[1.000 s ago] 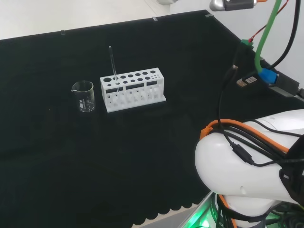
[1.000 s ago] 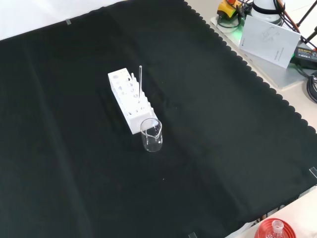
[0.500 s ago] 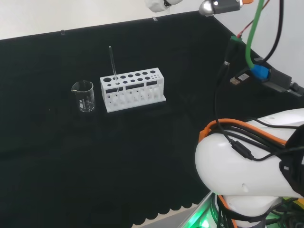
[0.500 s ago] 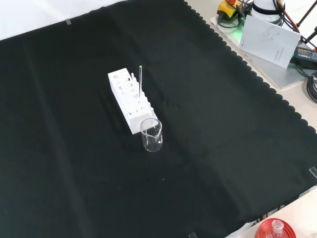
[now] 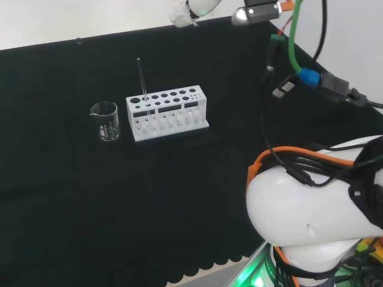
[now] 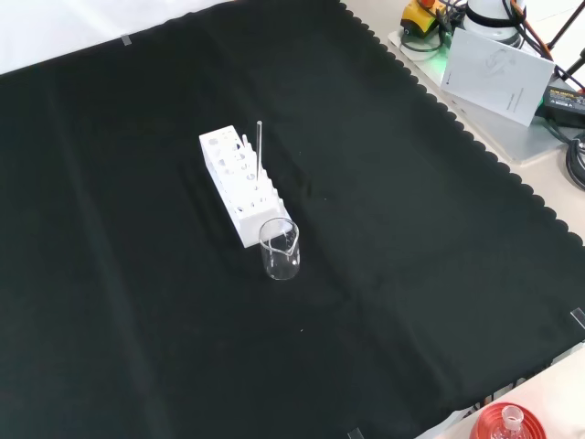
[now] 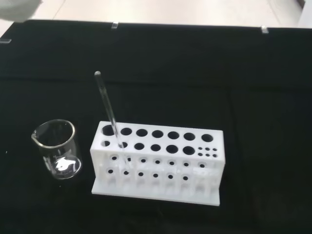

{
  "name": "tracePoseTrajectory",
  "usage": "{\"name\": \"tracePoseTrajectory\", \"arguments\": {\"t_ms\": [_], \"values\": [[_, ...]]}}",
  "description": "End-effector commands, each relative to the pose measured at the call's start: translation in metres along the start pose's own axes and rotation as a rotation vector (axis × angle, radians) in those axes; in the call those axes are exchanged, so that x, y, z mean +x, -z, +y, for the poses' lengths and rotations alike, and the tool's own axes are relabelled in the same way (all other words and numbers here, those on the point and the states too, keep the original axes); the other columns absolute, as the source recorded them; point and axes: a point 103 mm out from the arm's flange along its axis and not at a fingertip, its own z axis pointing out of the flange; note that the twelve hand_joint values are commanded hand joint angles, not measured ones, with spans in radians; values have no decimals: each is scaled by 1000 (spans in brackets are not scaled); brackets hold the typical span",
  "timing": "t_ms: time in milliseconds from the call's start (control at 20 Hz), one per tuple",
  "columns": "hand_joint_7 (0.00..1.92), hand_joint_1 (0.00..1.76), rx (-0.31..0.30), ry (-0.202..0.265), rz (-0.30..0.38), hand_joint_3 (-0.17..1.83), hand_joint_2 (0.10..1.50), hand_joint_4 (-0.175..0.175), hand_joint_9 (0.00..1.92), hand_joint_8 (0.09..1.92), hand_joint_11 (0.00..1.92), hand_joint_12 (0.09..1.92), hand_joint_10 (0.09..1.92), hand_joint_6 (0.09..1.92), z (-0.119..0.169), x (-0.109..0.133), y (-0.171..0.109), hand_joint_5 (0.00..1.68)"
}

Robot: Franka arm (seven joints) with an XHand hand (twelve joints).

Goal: Take the glass rod from the white test tube rack.

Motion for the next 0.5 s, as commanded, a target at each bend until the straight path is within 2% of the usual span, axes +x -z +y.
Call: {"name": "tracePoseTrajectory", "arguments": {"t_ms": [50,500], "values": [[0,668,43,45,-4,145,702,89,176,664,210,1455,990,87,34,20,-10,124],[12,682,98,71,6,151,698,78,236,714,275,1439,975,87,61,27,-27,145]]}}
